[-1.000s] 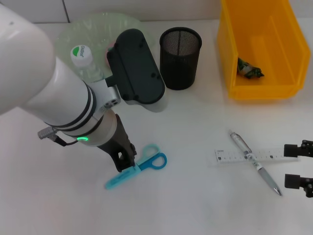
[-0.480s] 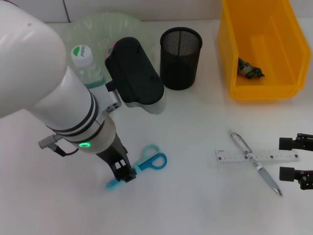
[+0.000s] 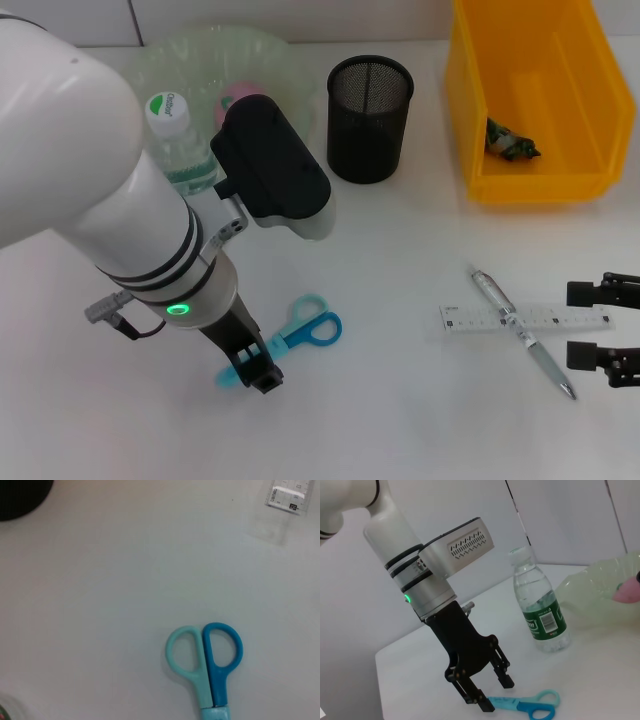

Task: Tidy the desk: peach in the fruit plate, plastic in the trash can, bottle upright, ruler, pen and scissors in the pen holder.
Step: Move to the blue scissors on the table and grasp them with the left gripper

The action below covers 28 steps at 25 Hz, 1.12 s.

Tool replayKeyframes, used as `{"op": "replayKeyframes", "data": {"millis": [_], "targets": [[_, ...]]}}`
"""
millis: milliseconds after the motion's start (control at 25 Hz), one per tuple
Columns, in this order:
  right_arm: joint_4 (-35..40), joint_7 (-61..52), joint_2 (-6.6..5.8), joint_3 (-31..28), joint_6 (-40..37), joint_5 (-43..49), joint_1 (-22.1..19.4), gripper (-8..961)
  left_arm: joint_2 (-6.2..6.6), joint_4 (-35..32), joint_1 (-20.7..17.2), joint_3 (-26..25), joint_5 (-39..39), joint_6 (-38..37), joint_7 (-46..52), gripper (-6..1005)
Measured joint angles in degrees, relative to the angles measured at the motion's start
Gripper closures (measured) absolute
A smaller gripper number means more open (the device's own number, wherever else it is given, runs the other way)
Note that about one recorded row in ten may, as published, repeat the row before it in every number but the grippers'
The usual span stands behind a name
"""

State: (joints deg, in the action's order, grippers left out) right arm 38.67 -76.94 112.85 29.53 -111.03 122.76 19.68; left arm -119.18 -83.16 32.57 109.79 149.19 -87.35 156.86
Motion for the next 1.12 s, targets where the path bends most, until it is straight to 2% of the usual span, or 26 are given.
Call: {"op": "replayKeyframes", "data": {"millis": [560,800,1120], "targets": [[-0.1,7.3,0.87,-0.1,-4.0,-0.2,-2.0,114,0.00,0.0,0.0,-0.1,-0.7,-0.2,1.3,443],[-2.3,12.6,1.78,-0.4,-4.4,-0.3,-3.4,114,0.00,0.0,0.0,-0.3,-0.8,0.0,1.4,442],[-2.6,13.3,2.35,0.0,-4.5,-0.1,-3.7,114,0.00,0.8,0.2,-0.1,-0.8,0.0,1.4,442]]}}
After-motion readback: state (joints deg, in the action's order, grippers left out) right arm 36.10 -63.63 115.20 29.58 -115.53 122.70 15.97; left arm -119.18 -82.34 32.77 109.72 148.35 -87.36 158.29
